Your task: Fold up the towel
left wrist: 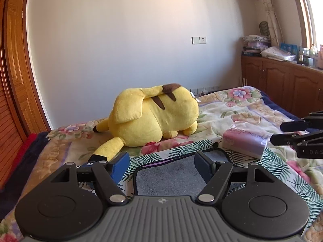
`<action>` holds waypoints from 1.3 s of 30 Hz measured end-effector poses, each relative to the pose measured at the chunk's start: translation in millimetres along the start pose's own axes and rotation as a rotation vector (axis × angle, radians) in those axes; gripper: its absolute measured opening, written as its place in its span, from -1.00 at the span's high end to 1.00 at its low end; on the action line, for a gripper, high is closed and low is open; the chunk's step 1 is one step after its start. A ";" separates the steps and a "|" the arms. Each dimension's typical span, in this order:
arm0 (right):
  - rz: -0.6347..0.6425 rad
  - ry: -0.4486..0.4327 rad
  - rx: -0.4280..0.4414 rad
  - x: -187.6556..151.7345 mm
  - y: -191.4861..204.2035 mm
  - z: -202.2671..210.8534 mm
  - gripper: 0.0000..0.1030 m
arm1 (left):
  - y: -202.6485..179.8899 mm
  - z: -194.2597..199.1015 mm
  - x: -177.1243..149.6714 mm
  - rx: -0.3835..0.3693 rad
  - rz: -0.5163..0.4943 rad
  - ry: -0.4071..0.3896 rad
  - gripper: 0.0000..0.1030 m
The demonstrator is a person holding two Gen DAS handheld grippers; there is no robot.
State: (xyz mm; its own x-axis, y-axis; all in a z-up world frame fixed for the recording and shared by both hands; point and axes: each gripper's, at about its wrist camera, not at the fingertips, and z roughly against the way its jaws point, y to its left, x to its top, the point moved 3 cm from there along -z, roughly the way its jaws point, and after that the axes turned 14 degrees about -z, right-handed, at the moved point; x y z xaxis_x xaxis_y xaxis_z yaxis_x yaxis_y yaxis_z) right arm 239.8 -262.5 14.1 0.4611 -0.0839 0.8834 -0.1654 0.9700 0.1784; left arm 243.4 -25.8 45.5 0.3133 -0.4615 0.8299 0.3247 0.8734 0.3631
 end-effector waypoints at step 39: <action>-0.056 -0.102 -0.087 -5.3 16.6 115.2 -1.00 | -21.6 146.9 0.4 0.031 0.052 -0.066 -0.69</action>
State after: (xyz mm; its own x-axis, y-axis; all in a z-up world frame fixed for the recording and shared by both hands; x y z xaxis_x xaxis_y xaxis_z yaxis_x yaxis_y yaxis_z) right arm 134.1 -272.3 62.3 0.3757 -0.1565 0.9134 -0.0636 0.9790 0.1938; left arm 105.4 -21.9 100.3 0.2696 -0.4052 0.8736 0.2814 0.9007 0.3309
